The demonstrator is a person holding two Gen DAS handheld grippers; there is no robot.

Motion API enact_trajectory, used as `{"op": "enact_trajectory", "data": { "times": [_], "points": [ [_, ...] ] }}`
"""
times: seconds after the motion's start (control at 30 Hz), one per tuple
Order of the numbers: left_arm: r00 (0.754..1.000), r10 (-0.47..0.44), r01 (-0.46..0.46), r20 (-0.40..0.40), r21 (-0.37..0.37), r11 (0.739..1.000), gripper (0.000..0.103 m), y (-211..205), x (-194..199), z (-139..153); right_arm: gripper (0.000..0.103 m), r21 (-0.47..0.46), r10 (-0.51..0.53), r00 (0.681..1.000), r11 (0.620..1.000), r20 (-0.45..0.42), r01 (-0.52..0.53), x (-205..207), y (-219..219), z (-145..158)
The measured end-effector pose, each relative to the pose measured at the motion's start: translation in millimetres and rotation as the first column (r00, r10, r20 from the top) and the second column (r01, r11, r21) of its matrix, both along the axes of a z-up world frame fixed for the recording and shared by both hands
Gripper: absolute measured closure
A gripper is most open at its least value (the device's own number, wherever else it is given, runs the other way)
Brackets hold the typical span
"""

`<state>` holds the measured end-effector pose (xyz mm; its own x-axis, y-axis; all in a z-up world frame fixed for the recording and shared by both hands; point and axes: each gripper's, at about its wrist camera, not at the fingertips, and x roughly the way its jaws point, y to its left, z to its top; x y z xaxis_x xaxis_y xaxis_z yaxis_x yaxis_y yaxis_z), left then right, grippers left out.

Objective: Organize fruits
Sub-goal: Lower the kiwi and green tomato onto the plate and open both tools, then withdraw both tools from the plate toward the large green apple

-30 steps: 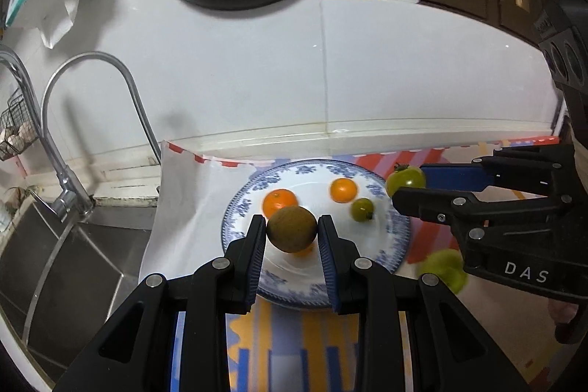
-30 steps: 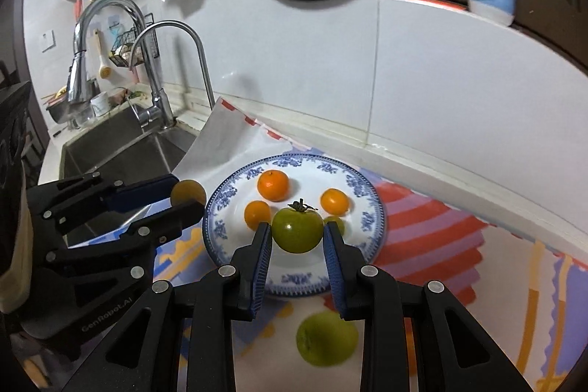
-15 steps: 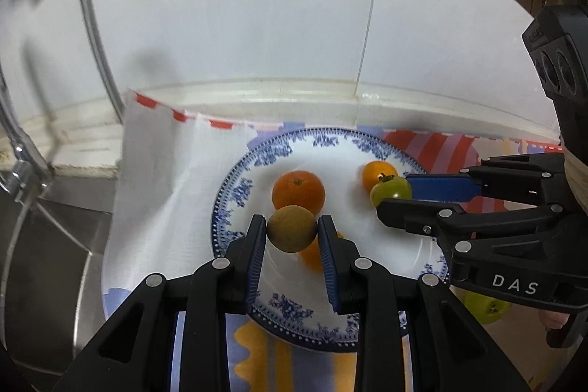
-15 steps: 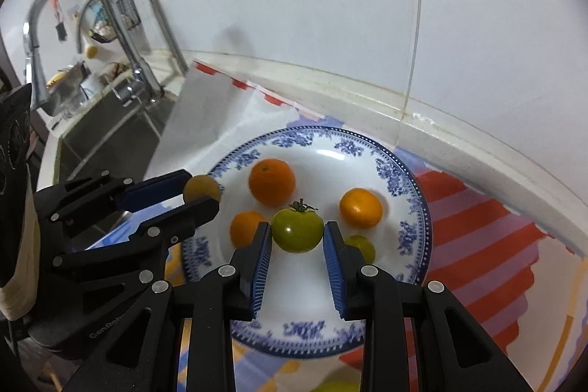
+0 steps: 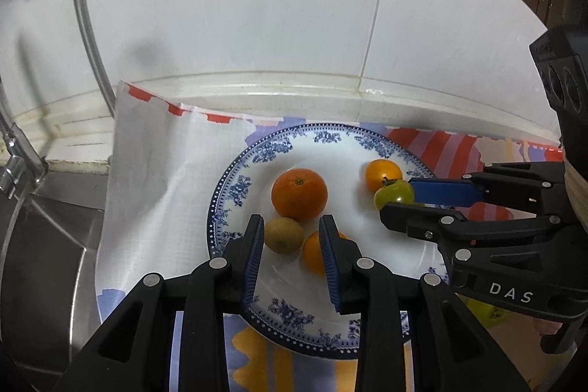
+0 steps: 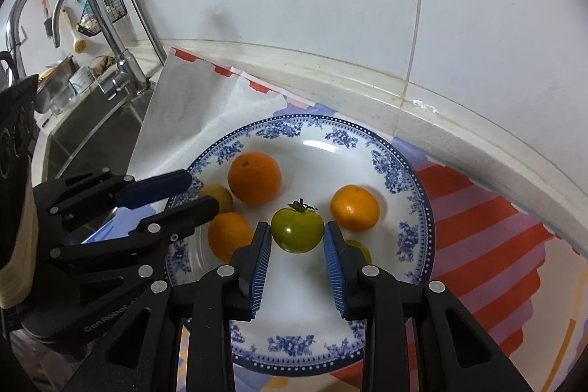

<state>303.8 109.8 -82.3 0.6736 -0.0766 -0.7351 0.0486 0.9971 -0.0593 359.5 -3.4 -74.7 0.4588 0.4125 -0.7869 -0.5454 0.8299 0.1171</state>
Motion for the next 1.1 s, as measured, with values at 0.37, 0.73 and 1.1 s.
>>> {"op": "enact_trajectory", "data": {
  "times": [0.37,0.73,1.1],
  "points": [
    [0.996,0.020,-0.022,0.087,0.032,0.999,0.064,-12,-42,37,0.056,0.028,-0.041,0.994,0.999,0.104,0.038,-28,-20,28],
    [0.967,0.000,-0.011,0.253,0.043,0.999,0.033,-45,-108,91,0.046,0.076,-0.168,0.944,0.985,0.286,0.152,-106,-73,82],
    [0.937,-0.034,-0.003,0.347,0.107,0.994,0.017,-88,-154,105,0.027,0.127,-0.390,0.832,0.920,0.395,0.371,-166,-138,106]
  ]
}}
